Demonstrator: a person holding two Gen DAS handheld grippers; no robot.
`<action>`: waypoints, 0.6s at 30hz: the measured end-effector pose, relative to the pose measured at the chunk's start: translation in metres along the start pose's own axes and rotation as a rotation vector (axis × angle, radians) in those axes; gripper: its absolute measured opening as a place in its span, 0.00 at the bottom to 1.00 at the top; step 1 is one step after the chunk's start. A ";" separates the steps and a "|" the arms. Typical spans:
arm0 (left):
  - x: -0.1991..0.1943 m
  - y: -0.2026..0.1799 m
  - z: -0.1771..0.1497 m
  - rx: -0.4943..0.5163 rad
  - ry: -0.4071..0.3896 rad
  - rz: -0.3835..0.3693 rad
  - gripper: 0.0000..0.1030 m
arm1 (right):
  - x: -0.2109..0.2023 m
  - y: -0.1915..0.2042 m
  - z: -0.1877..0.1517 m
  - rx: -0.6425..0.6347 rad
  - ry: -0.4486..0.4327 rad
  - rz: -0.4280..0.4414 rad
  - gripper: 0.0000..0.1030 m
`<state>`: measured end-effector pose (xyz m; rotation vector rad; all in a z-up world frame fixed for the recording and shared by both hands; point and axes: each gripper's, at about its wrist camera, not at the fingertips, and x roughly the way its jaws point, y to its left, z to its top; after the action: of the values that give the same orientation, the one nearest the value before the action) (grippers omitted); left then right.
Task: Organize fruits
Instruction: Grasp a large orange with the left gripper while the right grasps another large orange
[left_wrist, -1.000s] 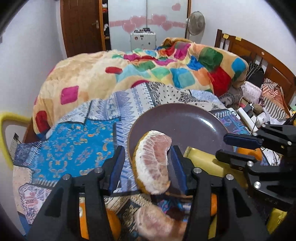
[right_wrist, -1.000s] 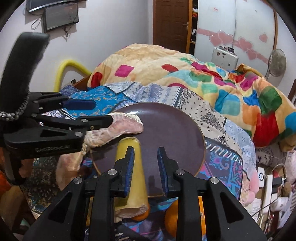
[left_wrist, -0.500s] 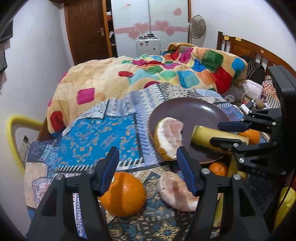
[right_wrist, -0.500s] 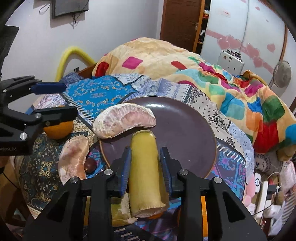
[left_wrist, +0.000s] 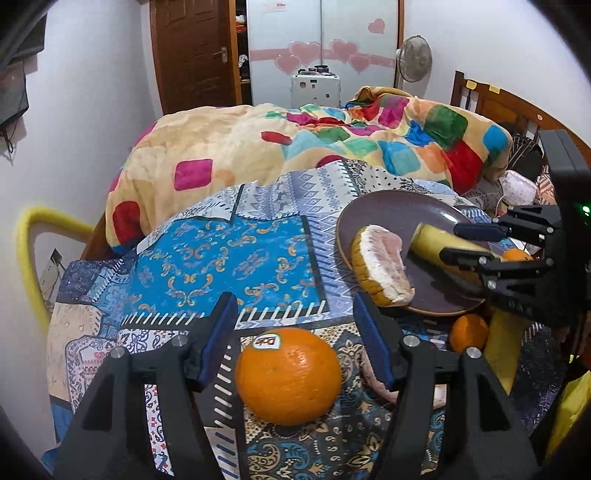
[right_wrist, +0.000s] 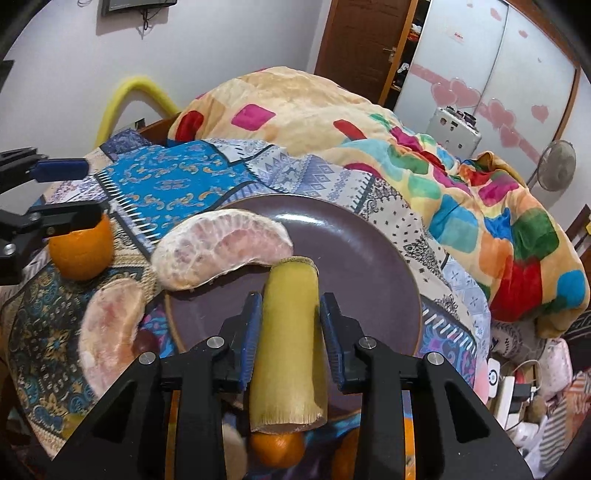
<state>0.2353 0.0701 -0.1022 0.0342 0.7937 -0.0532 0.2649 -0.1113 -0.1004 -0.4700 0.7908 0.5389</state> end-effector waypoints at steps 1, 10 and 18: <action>0.000 0.002 0.000 -0.004 0.001 -0.001 0.66 | 0.003 -0.002 0.001 0.002 0.001 -0.023 0.29; 0.006 0.004 -0.009 0.005 0.025 -0.005 0.81 | 0.016 -0.023 0.009 0.103 0.016 -0.014 0.29; 0.011 0.000 -0.026 0.030 0.057 0.006 0.86 | -0.012 -0.029 -0.004 0.143 -0.011 0.023 0.31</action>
<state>0.2245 0.0711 -0.1277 0.0666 0.8500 -0.0591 0.2737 -0.1388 -0.0881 -0.3265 0.8186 0.5017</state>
